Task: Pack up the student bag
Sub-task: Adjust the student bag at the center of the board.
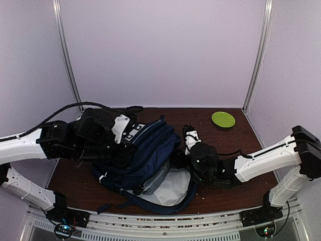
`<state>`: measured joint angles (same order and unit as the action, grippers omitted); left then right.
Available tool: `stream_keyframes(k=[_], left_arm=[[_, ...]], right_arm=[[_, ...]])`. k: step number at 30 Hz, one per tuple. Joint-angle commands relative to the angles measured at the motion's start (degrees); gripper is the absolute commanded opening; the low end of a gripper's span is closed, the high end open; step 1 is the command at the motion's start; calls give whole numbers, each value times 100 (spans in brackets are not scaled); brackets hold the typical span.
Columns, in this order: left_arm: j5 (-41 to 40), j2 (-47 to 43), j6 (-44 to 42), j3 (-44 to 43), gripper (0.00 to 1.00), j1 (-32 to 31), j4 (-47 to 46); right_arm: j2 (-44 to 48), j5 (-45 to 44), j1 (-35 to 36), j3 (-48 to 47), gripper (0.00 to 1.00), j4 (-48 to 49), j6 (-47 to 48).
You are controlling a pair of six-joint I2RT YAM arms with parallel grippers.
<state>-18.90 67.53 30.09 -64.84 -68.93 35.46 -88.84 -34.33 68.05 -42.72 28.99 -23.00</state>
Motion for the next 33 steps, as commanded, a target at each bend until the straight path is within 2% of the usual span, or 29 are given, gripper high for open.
stream_keyframes(k=[1,7,10,12,17,22,23,24,26,29,30,33], left_arm=[[-228,-36,-213,-443,0,46,-827],[-210,82,-205,-374,0,46,-802],[-252,138,-200,-355,0,48,-787],[-270,190,-205,-369,0,46,-789],[-247,404,-225,-466,0,46,-798],[-146,689,-292,-479,0,46,-764],[-88,763,-300,-477,5,46,-729],[-10,822,-319,-465,17,50,-697],[212,886,-361,-400,54,42,-675],[429,734,-329,-193,94,33,-674],[453,632,-323,-120,97,31,-666],[370,225,-325,111,98,31,-599]], right_arm=[[-4,-826,90,24,73,367,-4],[503,-2076,90,386,70,52,-509],[914,-2270,89,781,69,-46,-809],[1187,-2194,93,1010,69,-206,-960],[1843,-1751,96,1194,69,-1299,-1436],[2605,-594,57,994,69,-2721,-1779],[2734,-283,20,964,69,-2931,-1857],[2860,-3,-22,948,69,-3147,-2028],[3134,583,-160,1037,70,-3459,-2370],[3630,1215,-359,1356,70,-3734,-3001],[3839,1391,-415,1495,70,-3746,-3162],[4455,1834,-534,1887,70,-3705,-3506]])
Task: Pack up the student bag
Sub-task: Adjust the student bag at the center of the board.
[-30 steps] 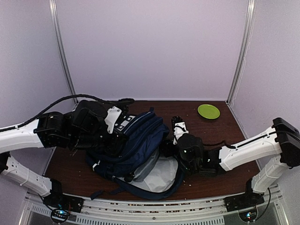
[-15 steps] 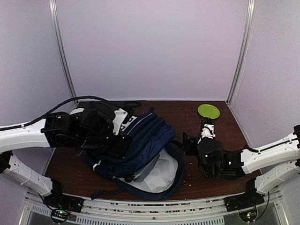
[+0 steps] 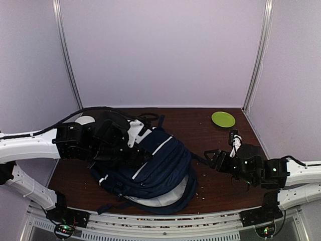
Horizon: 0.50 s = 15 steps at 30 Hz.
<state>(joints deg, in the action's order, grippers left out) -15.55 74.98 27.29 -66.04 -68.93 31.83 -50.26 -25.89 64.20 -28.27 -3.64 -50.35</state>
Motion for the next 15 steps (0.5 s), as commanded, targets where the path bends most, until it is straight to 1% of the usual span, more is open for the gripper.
stream_keyframes(k=[1,4,7,9,13,15], left_arm=[[-81,-679,-40,313,98,36,-220],[-512,-1130,32,590,98,84,-86],[-812,-1456,383,903,98,307,103],[-814,-1638,706,1172,98,601,160],[-578,-1917,1376,1785,98,1254,159],[-384,-2068,1612,2087,98,1512,25]], right_arm=[[740,1184,-199,545,70,-363,-860],[814,1882,-270,788,69,5,-1095],[378,2345,-271,771,68,129,-1197],[-11,2561,-266,768,67,293,-1337],[-895,3175,-250,895,66,1290,-1617],[-1249,3380,-250,882,65,1582,-1728]])
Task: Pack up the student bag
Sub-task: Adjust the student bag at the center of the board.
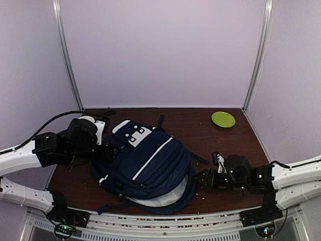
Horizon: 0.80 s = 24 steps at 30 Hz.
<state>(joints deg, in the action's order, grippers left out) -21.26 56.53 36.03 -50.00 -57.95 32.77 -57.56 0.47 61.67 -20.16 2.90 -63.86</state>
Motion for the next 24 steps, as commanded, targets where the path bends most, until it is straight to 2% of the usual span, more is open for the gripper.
stream_keyframes(k=[1,3,5,9,12,18,21,24], left_arm=[[306,-334,853,635,98,539,-146],[454,-530,1078,934,98,739,-217],[440,-828,1457,1283,98,928,-187],[485,-1449,1850,1934,98,1354,-387],[826,-1547,1832,2208,98,1801,-787],[1452,-541,1661,2188,97,2419,-1775],[1799,-134,1607,2223,94,2537,-2505],[2045,295,1623,2256,87,2559,-3154]], right_arm=[[-654,839,14,85,65,1111,-403],[-928,1058,21,122,63,1571,-446],[-1124,1160,36,153,58,1804,-494],[-1085,560,29,291,29,1761,-524],[-986,14,-75,273,15,1514,-391],[-965,-469,-245,187,0,1275,-220],[-968,-522,-318,208,0,1311,-209],[-951,-663,-343,209,0,1326,-216]])
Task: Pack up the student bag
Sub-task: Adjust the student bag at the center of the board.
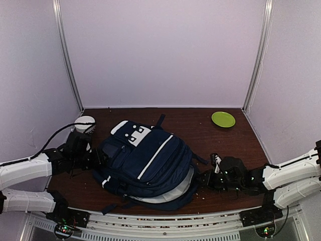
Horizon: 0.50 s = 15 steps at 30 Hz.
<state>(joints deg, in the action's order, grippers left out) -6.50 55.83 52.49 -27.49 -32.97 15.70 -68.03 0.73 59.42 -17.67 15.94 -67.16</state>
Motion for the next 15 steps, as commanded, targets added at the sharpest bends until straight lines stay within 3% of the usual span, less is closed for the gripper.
stream_keyframes(k=[1,4,10,15], left_arm=[[619,533,-59,-43,83,66,-1588],[712,1012,-210,-260,63,64,-2060],[939,2036,-456,-980,31,67,-2700],[1321,2881,-742,-1868,16,71,-2763]], right_arm=[[89,-774,-122,-38,0,26,106],[15,-1095,-171,-13,0,119,97],[-286,-1283,-419,-87,0,443,83],[-472,-1414,-594,-240,0,472,133]])
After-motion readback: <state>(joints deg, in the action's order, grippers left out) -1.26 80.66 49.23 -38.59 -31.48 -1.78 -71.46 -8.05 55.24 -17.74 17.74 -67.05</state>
